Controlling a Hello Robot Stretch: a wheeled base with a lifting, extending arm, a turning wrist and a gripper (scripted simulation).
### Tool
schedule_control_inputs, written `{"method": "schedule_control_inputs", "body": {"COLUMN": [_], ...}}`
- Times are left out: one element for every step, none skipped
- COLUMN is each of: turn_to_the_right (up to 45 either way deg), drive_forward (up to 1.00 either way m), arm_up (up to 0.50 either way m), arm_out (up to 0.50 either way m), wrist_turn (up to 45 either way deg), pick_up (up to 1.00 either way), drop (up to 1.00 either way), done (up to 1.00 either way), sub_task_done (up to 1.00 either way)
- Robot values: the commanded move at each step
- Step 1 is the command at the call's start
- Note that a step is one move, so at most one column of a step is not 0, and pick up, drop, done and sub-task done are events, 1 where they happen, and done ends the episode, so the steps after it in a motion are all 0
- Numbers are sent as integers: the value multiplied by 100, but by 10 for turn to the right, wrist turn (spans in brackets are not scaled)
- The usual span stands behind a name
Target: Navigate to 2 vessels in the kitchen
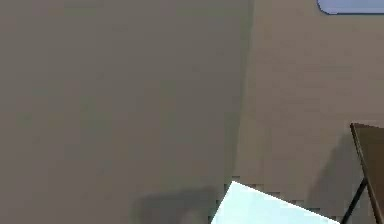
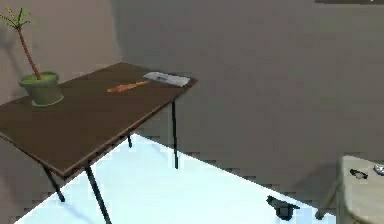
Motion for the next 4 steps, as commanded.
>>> {"method": "schedule_control_inputs", "body": {"turn_to_the_right": [-450, -450, -450, -120], "drive_forward": [0, 0, 0, 0], "arm_up": [0, 0, 0, 0], "arm_out": [0, 0, 0, 0], "wrist_turn": [0, 0, 0, 0], "pick_up": [0, 0, 0, 0], "drop": [0, 0, 0, 0], "done": [0, 0, 0, 0], "sub_task_done": [0, 0, 0, 0]}}
